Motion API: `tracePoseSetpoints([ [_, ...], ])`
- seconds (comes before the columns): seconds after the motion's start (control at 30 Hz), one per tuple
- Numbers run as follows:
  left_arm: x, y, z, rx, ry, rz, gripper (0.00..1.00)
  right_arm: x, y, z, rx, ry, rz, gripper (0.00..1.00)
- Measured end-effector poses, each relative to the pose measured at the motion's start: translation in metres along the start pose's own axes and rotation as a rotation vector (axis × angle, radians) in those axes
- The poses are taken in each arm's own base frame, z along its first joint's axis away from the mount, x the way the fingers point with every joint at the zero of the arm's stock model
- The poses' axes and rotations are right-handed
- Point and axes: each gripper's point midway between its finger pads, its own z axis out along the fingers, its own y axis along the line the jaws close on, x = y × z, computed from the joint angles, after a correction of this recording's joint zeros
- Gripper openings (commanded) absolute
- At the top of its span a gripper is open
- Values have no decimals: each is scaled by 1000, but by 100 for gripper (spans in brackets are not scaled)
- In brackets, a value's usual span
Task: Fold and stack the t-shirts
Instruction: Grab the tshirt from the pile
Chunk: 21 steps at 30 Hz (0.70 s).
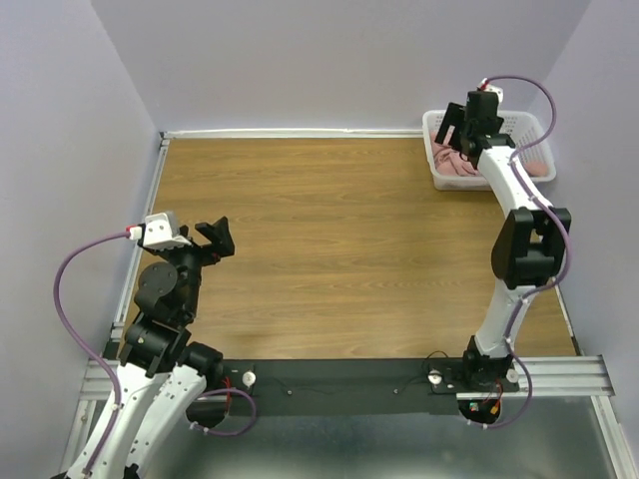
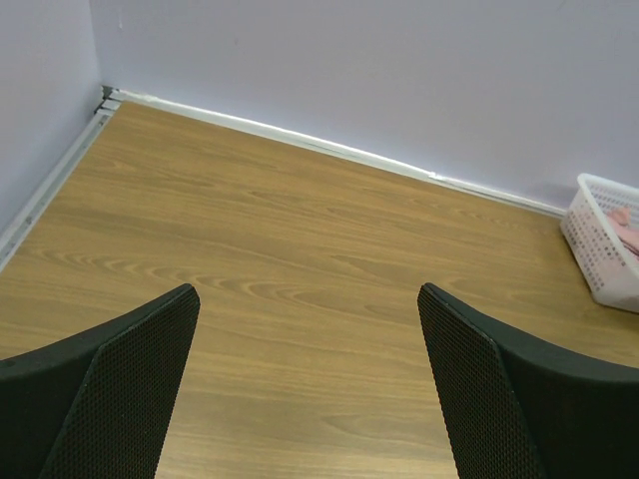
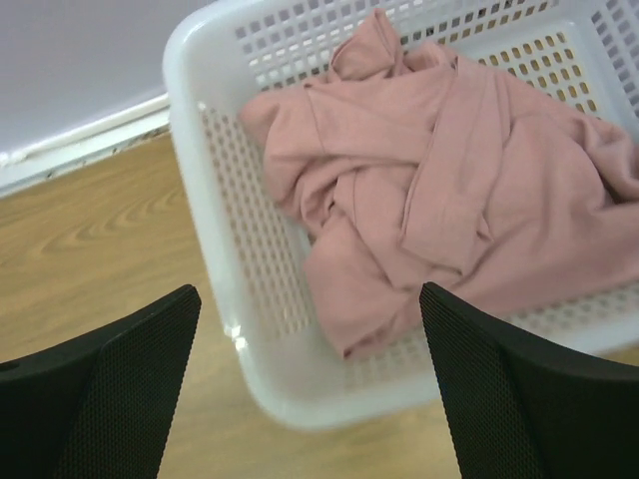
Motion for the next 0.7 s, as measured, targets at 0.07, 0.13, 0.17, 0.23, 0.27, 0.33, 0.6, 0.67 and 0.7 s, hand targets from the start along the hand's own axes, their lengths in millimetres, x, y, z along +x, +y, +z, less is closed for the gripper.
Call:
tracePoseSetpoints([
  [0.07,-1,-3,-1,14,-1,-16,99,2,-4,26,17,8,14,96],
  [0.13,-1,-4,-2,18,-3,-32,99,5,-15,51,44,20,36,96],
  [0.17,-1,-4,-2,18,-3,-39,99,6,-22,62,58,23,46,96],
  [0.23,1,-5,-1,15,5,-57,99,11,-38,81,88,34,67,96],
  [0.27,2,-5,0,9,15,-64,99,16,-48,93,104,44,79,96],
  [0.33,5,-6,3,-1,38,-70,99,22,-61,108,123,57,99,96],
  [0.6,21,-2,17,-60,109,-48,98,51,-77,151,113,112,124,88],
  [0.67,22,-2,20,-72,117,-46,98,59,-73,157,92,128,119,70],
  [0.7,23,-2,22,-77,122,-46,98,63,-71,160,81,136,114,59],
])
